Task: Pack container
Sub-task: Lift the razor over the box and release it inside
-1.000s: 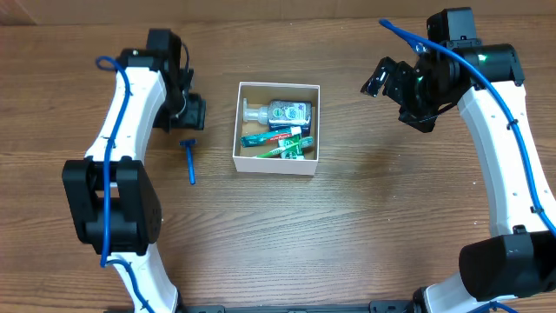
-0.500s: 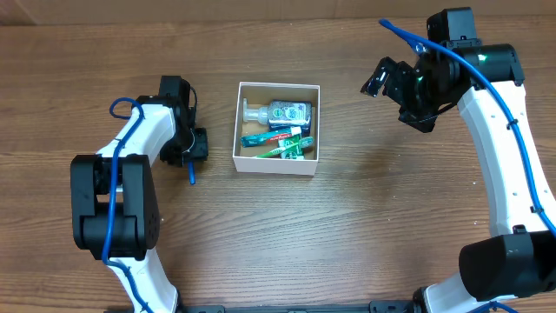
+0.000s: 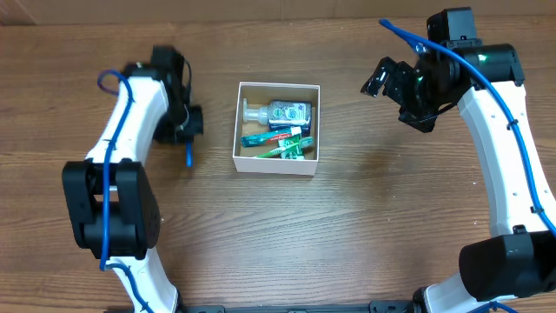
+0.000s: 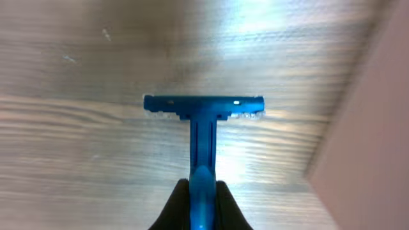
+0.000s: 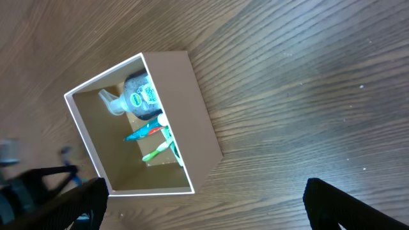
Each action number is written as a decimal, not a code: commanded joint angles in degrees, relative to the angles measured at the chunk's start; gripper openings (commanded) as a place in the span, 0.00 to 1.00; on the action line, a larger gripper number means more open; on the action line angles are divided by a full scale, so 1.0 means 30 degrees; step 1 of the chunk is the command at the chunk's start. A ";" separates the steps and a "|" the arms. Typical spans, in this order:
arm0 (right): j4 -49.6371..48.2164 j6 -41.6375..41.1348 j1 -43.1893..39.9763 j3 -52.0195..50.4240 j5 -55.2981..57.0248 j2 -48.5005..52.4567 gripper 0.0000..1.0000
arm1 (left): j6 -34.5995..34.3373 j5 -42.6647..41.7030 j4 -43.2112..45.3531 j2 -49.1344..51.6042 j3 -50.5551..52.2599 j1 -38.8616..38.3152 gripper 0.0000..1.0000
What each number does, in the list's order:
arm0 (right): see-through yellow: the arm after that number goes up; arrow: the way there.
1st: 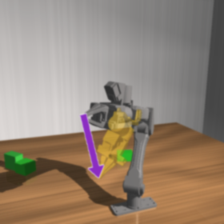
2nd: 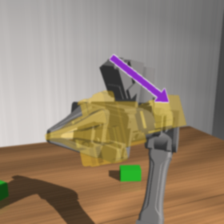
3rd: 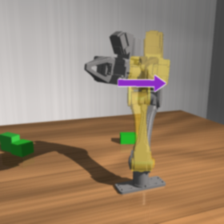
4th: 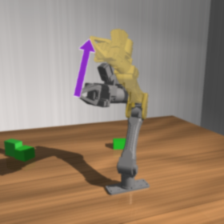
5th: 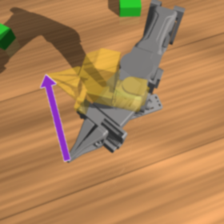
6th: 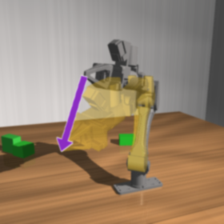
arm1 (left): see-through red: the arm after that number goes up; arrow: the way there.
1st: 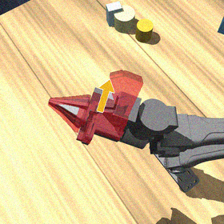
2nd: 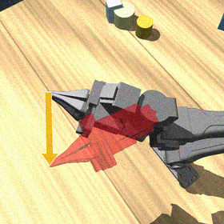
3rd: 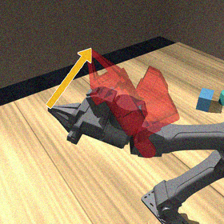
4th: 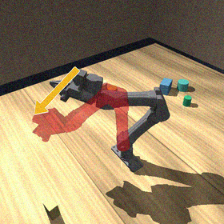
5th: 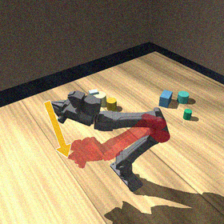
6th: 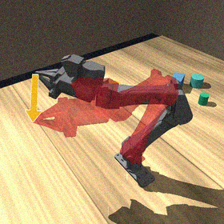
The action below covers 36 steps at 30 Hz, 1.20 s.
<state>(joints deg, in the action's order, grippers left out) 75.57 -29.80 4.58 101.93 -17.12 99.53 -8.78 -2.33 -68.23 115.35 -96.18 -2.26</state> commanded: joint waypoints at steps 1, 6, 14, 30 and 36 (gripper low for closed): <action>-0.0087 -0.0080 -0.0036 0.0284 0.0197 -0.0175 1.00 | 0.1231 -0.2120 -0.1785 -0.0648 -0.4357 -0.1042 0.04; -0.0087 -0.0080 -0.0036 0.0284 0.0189 -0.0175 1.00 | 0.3949 -0.2973 -0.1093 -0.0743 -0.6113 -0.4000 0.04; -0.0087 -0.0080 -0.0036 0.0284 0.0197 -0.0175 1.00 | 0.3927 0.0430 0.2936 -0.0452 -0.3483 -0.7417 0.98; -0.0087 -0.0080 -0.0036 0.0284 0.0197 -0.0175 1.00 | -0.0794 0.2849 -0.4801 -0.7308 -0.9318 -0.0590 1.00; -0.0087 -0.0080 0.0029 0.0284 0.0197 -0.0321 1.00 | -0.0801 0.2834 -0.5326 -0.7992 -0.9311 0.0029 1.00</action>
<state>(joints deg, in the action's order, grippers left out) 75.59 -29.80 4.58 101.93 -17.12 99.53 -9.47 5.82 -84.25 89.60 -124.25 -2.57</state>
